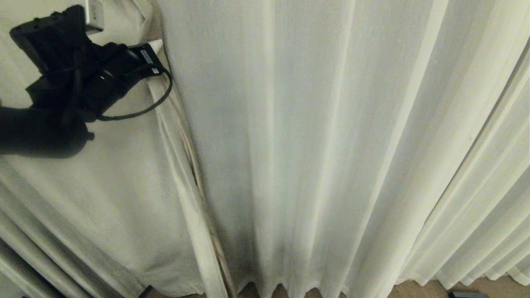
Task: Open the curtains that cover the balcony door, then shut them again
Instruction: Close the outer curtains on both sides
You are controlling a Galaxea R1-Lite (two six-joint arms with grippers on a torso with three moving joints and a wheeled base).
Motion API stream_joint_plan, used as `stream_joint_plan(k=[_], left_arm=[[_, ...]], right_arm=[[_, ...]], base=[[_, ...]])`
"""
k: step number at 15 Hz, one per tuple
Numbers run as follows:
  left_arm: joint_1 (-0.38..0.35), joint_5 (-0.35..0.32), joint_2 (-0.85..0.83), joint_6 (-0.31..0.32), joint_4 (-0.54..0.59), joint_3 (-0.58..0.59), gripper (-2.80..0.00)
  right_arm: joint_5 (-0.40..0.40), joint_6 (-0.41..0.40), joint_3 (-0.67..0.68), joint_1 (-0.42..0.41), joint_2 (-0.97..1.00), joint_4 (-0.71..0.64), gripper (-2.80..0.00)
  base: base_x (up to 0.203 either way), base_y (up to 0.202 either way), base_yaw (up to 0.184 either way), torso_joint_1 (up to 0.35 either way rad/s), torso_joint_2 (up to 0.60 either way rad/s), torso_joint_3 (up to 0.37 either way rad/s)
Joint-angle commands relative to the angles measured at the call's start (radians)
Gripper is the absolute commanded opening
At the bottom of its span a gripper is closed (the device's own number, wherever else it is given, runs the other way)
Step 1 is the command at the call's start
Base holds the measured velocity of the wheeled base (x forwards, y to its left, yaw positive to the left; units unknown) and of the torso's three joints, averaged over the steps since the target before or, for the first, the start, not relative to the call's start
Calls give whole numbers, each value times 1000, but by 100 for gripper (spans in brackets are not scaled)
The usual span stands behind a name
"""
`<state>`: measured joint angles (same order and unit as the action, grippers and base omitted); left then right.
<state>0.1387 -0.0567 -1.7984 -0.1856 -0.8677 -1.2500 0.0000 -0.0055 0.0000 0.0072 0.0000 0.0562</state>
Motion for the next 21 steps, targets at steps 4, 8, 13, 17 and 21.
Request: stream_joint_plan(k=[4, 8, 13, 17, 21], left_arm=[[52, 1, 4, 37, -5, 17, -280], [97, 1, -18, 44, -5, 15, -280], [152, 0, -53, 64, -5, 12, -280], [210, 36, -99, 63, -96, 15, -280], [220, 55, -111, 61, -137, 29, -280]], right_arm=[[0, -1, 0, 0, 0, 1, -280], [0, -1, 0, 0, 0, 1, -280], [0, -1, 0, 0, 0, 1, -280], [0, -1, 0, 0, 0, 1, -280], [0, -1, 0, 0, 0, 1, -280]], base=[[0, 0, 0, 0, 0, 0], [0, 0, 0, 0, 0, 0], [0, 0, 0, 0, 0, 0], [0, 0, 0, 0, 0, 0], [0, 0, 0, 0, 0, 0]])
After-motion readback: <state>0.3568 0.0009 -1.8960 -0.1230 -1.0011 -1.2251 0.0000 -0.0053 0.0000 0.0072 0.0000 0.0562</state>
